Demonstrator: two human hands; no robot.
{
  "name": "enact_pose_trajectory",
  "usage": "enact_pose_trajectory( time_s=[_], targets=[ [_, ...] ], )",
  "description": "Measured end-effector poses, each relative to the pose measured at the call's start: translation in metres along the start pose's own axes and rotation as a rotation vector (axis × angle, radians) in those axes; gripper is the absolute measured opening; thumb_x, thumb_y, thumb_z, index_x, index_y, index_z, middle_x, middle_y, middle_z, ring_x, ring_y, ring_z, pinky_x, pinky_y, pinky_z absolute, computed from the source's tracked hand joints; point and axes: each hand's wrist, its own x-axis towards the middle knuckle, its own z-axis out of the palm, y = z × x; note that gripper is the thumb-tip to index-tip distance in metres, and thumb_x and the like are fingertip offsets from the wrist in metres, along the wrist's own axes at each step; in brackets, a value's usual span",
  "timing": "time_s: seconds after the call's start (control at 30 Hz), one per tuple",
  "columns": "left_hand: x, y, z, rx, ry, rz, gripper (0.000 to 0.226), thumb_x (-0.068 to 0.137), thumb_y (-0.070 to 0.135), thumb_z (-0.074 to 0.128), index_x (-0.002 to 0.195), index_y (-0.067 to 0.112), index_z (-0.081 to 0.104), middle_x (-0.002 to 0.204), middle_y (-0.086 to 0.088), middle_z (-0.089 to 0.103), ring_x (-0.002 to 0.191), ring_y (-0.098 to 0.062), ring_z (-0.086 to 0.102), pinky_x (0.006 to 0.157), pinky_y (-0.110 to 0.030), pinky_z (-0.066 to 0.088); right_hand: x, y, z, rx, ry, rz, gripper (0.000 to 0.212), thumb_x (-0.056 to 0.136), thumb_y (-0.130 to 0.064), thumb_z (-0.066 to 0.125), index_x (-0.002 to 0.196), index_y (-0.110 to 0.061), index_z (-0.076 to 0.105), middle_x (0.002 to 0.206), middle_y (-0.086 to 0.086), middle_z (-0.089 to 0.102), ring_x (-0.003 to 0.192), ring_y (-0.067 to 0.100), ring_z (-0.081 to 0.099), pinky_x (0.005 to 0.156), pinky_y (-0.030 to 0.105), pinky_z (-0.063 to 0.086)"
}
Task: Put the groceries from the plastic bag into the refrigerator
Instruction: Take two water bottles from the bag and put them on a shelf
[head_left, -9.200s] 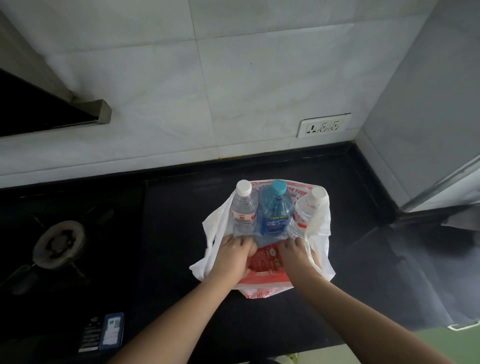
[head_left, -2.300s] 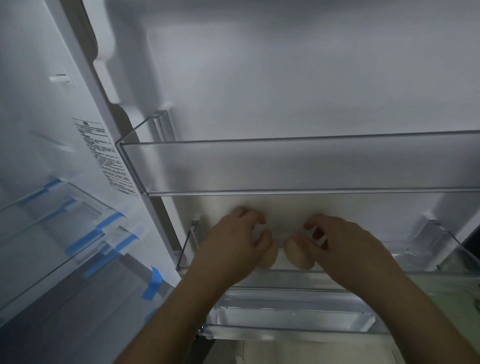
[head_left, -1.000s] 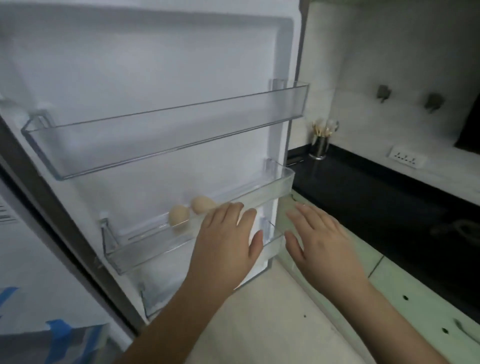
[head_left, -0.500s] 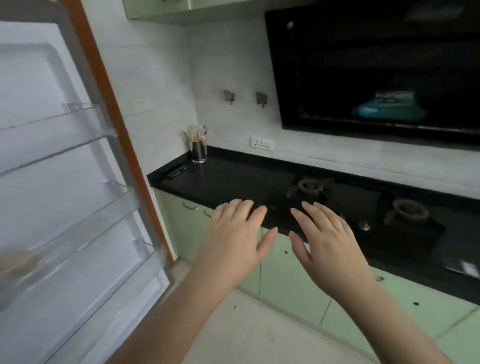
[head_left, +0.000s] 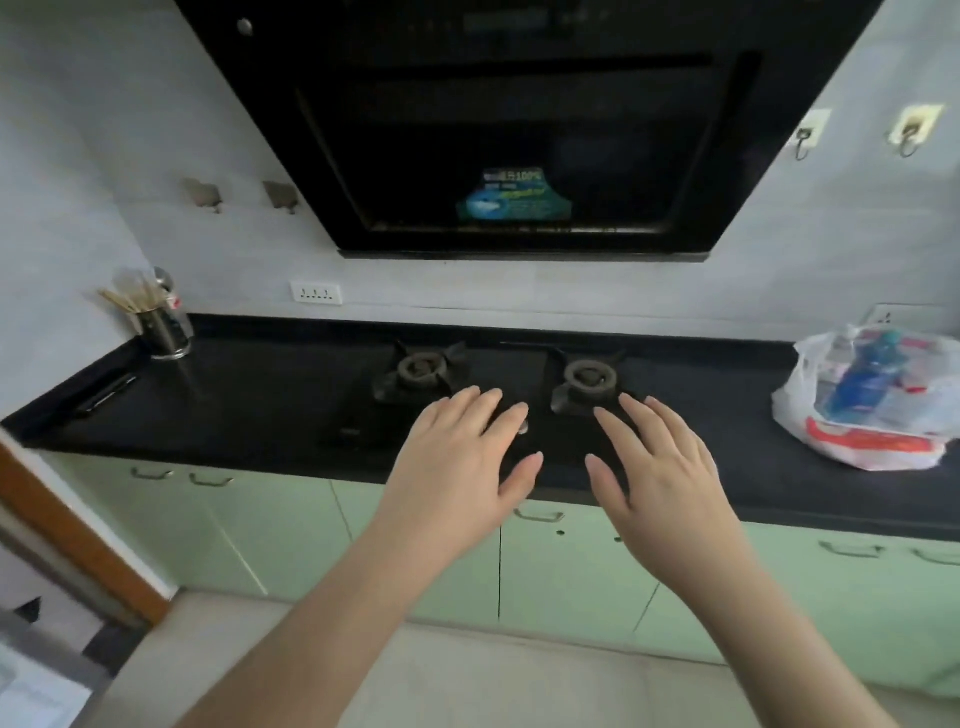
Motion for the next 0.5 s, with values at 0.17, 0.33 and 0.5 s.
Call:
enact_pose_trajectory(
  time_s=[0.17,0.33,0.5],
  targets=[
    [0.042,0.015,0.030,-0.034,-0.031,0.085,0.057,0.093,0.052,0.033,0.132,0.020,0.058,0.134,-0.008,0.061,0.128,-0.028,0.053,0.105,-0.044,0.043,0.016,0.032,0.010,-0.038,0.003,0.078,0.058,0.092,-0.049,0.030,0.136,-0.018,0.052,0.144,0.007,0.050,0.138,0.028,0.038,0.111,0.042,0.031],
    [0.096,0.024,0.058,-0.090,-0.035,0.200,0.057,0.094,0.053,0.030,0.136,0.021,0.054,0.138,-0.006,0.058,0.132,-0.026,0.049,0.109,-0.043,0.038,0.039,0.061,0.024,-0.106,-0.006,0.174,0.052,0.094,-0.046,0.040,0.136,-0.017,0.052,0.145,0.006,0.049,0.137,0.028,0.039,0.110,0.043,0.033],
    [0.150,0.036,0.087,-0.161,-0.068,0.351,0.059,0.094,0.054,0.027,0.139,0.023,0.049,0.140,-0.003,0.055,0.136,-0.024,0.043,0.115,-0.043,0.029,0.068,0.089,0.025,-0.151,0.008,0.341,0.052,0.091,-0.040,0.057,0.136,-0.014,0.052,0.145,0.008,0.049,0.136,0.030,0.041,0.108,0.045,0.035]
  ],
)
